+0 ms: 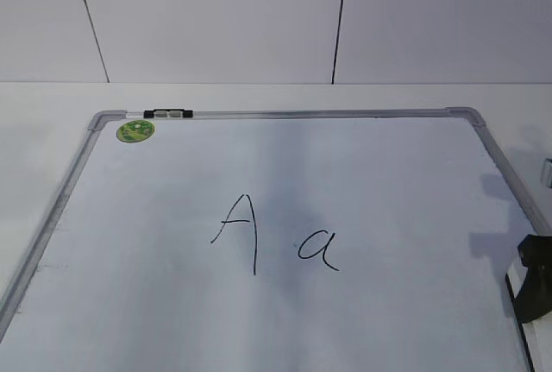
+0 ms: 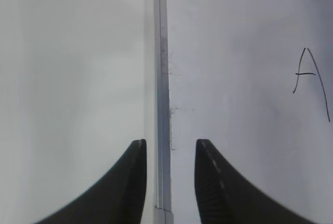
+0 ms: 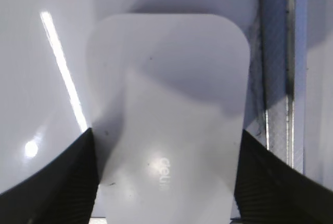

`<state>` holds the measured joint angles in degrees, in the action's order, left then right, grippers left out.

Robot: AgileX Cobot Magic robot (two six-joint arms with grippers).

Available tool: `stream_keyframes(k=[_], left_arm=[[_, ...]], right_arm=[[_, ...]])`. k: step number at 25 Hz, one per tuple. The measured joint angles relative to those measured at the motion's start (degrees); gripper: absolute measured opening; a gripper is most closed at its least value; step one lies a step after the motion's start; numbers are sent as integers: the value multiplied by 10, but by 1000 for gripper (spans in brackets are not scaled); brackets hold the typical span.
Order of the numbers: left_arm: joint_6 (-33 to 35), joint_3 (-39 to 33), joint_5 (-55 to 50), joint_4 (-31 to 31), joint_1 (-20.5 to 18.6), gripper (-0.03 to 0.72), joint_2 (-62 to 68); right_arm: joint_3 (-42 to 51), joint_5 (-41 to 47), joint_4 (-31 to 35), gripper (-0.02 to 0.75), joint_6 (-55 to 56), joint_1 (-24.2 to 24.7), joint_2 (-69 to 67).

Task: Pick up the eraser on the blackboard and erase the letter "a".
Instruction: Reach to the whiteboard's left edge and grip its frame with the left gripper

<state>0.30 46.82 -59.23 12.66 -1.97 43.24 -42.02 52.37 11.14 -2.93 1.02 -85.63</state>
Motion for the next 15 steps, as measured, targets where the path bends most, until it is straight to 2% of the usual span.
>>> stream_keyframes(k=[9, 15], left_arm=[[0, 0, 50, 32, 0, 239, 161], [31, 1, 71, 33, 0, 239, 235]], right_arm=[[0, 4, 15, 529, 0, 0, 0], [0, 8, 23, 529, 0, 0, 0]])
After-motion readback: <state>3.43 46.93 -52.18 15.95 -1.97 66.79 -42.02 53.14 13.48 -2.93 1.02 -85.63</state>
